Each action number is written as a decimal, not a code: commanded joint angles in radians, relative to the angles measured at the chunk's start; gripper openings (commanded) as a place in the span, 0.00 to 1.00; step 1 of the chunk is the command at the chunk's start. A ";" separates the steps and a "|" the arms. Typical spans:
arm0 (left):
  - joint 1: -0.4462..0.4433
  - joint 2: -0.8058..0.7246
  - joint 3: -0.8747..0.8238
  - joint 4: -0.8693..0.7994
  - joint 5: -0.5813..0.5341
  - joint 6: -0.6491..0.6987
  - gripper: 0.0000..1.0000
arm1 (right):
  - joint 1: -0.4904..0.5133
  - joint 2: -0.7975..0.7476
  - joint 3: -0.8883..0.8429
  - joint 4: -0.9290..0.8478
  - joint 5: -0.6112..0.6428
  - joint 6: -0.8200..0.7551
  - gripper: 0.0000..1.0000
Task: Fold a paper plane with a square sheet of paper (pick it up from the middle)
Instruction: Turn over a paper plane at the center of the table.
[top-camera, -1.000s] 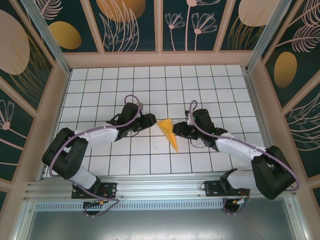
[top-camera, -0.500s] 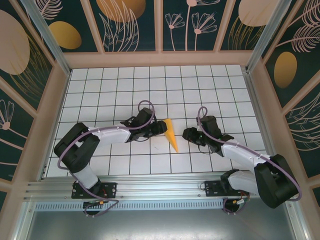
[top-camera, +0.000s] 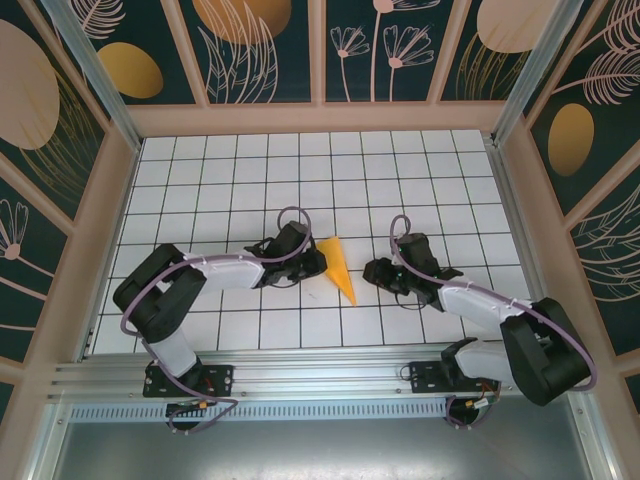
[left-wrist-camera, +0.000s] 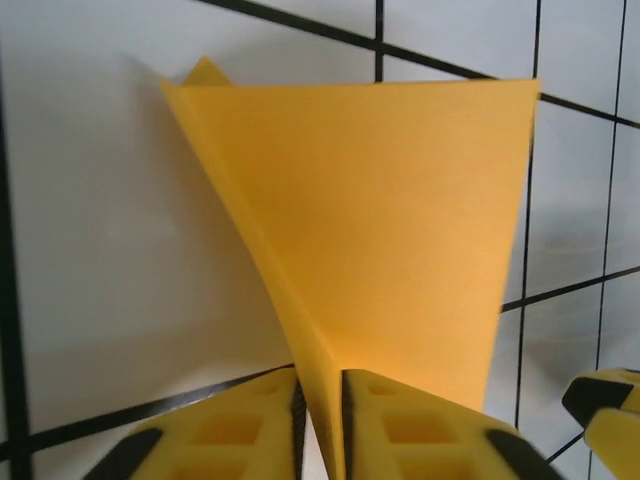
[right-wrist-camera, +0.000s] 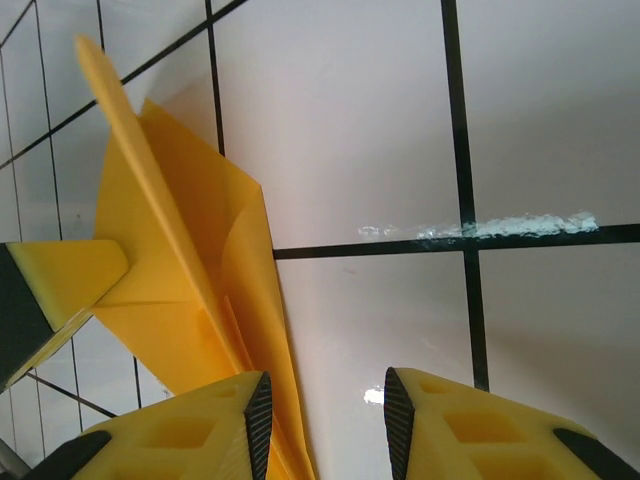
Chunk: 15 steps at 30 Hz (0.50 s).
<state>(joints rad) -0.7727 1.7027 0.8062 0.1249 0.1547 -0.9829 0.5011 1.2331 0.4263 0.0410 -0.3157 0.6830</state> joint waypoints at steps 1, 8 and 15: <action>-0.004 -0.063 -0.058 0.040 -0.013 -0.002 0.13 | 0.025 0.024 0.037 0.027 -0.020 -0.019 0.39; 0.000 -0.117 -0.169 0.142 0.019 0.015 0.04 | 0.138 0.070 0.116 0.005 0.050 -0.045 0.40; 0.004 -0.131 -0.193 0.150 0.026 0.053 0.03 | 0.263 0.159 0.238 -0.081 0.182 -0.099 0.40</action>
<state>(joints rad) -0.7723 1.6024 0.6270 0.2386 0.1680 -0.9657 0.7372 1.3586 0.6163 0.0147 -0.2085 0.6273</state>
